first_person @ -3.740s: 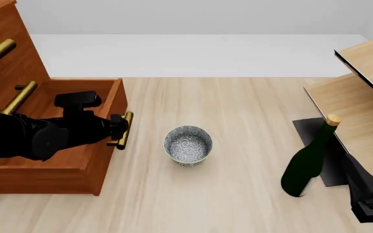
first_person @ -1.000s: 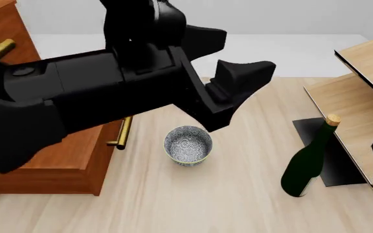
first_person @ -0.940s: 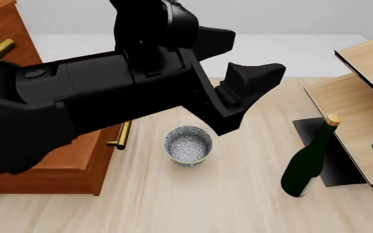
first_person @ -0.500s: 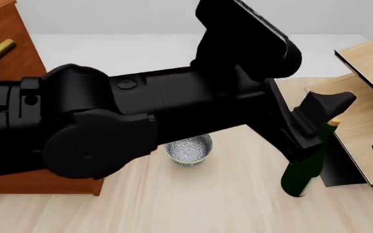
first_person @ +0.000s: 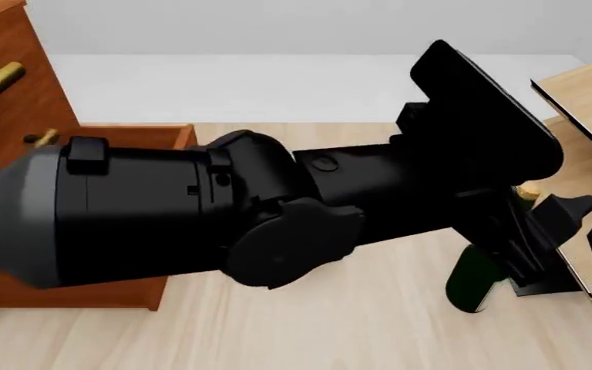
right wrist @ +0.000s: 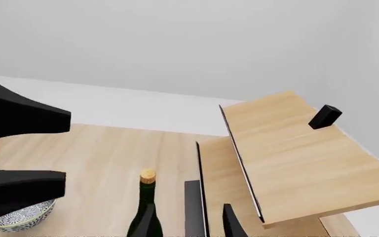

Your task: Put the wine bottle in the bottom drawer of the cabinet.

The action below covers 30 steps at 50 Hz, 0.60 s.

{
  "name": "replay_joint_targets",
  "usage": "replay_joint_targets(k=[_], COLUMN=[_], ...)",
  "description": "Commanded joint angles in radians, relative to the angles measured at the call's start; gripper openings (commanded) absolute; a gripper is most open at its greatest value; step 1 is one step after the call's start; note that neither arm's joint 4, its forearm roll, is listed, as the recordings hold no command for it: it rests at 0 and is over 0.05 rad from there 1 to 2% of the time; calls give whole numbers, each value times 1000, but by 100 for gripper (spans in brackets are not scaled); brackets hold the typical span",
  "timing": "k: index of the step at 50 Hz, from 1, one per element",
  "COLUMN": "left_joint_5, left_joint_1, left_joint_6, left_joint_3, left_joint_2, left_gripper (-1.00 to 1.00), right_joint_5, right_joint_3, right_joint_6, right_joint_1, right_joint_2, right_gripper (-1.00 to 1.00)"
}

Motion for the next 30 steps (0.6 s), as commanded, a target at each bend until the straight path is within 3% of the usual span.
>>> replay_joint_targets(k=[1,30], left_joint_5=[6,-27], left_joint_1=[19,51], left_joint_6=[14,53], left_joint_3=[-51,-31], left_joint_2=[68,134], left_gripper=[100,100], right_joint_5=[-3,-5], right_joint_3=[9,19], right_joint_6=[3,-1], right_joint_1=[-4,-2], right_joint_2=[0,0], right_gripper=[100,100])
